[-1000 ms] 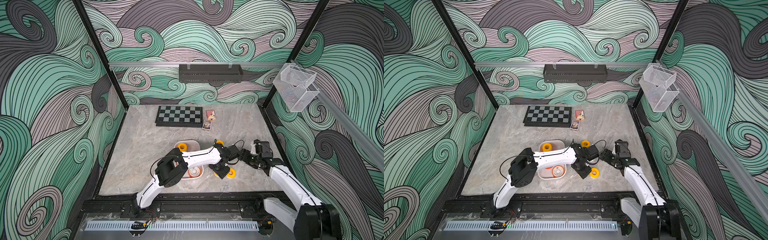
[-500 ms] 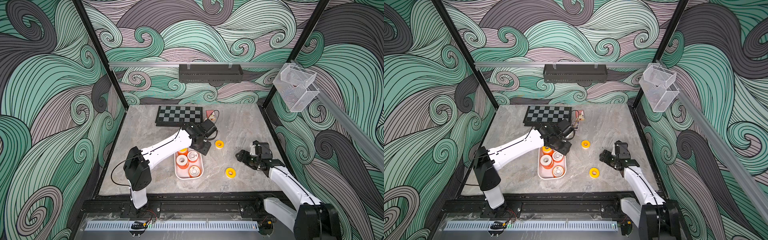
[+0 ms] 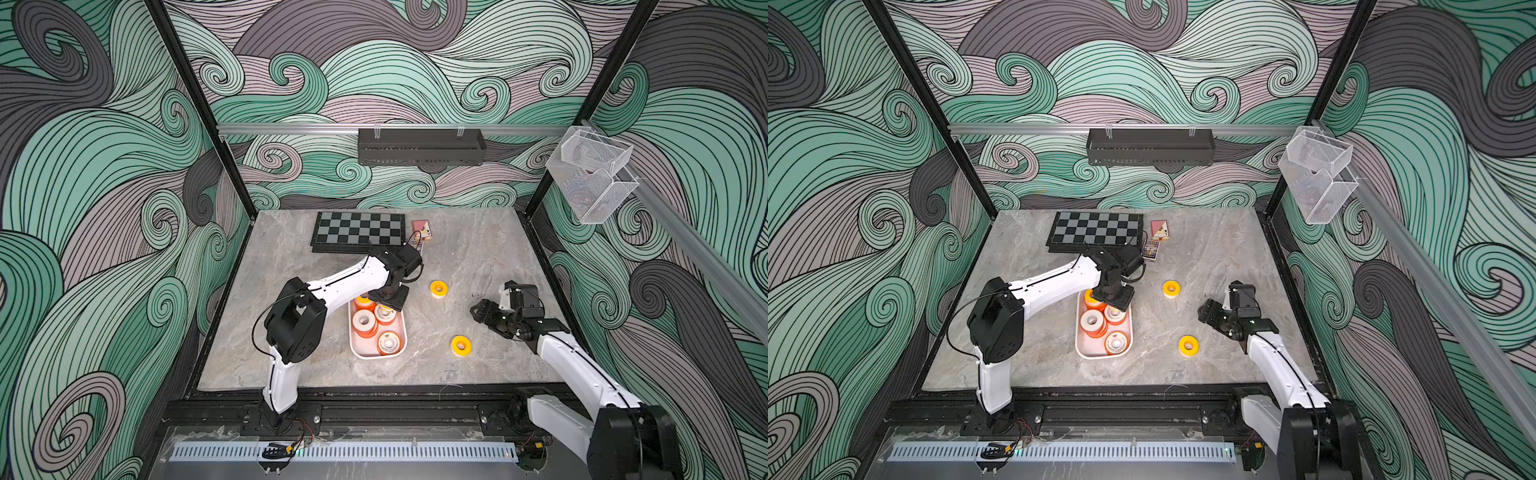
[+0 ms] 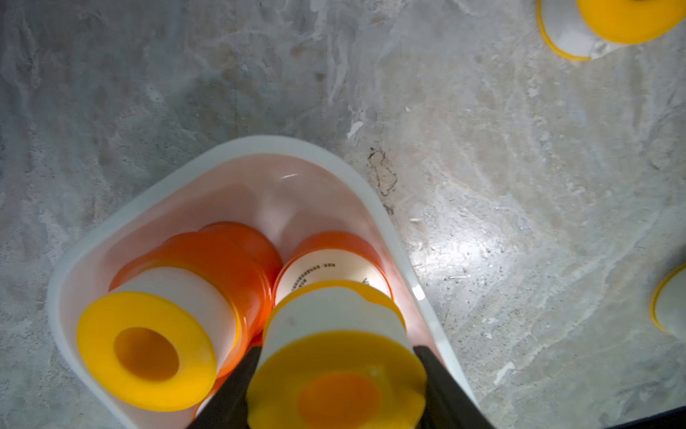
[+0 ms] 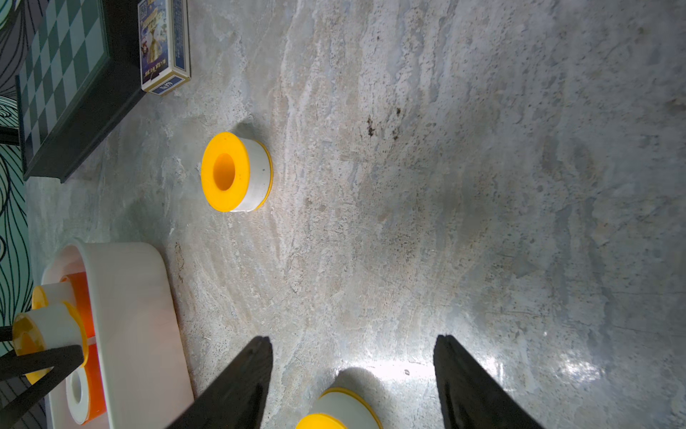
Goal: Put the sealing tape into the storage box
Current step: Place the sealing tape in the storage box.
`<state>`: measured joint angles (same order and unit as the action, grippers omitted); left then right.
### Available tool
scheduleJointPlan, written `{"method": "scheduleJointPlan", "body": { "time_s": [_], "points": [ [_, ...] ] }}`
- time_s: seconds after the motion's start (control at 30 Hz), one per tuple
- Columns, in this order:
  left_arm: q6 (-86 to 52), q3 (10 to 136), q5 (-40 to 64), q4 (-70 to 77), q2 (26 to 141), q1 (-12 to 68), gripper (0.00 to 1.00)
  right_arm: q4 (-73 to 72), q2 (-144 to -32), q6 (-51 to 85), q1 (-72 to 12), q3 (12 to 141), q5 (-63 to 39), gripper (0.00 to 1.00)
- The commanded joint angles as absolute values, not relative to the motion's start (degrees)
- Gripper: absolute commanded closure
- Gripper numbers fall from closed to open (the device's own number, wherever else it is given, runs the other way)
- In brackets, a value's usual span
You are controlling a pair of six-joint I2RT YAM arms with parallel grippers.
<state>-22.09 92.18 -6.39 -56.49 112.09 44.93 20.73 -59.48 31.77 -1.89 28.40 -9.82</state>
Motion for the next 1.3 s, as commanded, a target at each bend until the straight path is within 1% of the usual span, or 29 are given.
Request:
{"method": "scheduleJointPlan", "body": {
  "time_s": [0.0,0.4,0.63,1.0,1.1,1.27],
  "points": [
    [-22.69,91.58,-5.8,-55.46,112.74,44.22,0.5,20.04,-60.07,31.99,-1.58,28.05,-11.05,0.28],
    [-23.02,89.82,-2.36,-54.84,113.78,43.62,0.48,18.29,-60.73,32.08,-1.58,28.06,-11.64,0.27],
    [-22.98,88.79,-1.93,-54.14,114.54,43.57,0.45,18.19,-60.82,32.12,-1.59,27.93,-11.95,0.28],
    [-22.89,89.68,-2.66,-55.27,113.52,43.51,0.31,18.19,-60.45,32.08,-1.6,27.66,-11.76,0.27],
    [-22.93,90.17,-2.64,-55.7,112.91,43.51,0.29,18.35,-60.64,31.99,-1.63,27.7,-11.96,0.27],
    [-23.27,90.87,-2.83,-56.94,110.71,43.71,0.29,18.28,-60.73,31.86,-1.61,27.83,-12.56,0.28]
  ]
}}
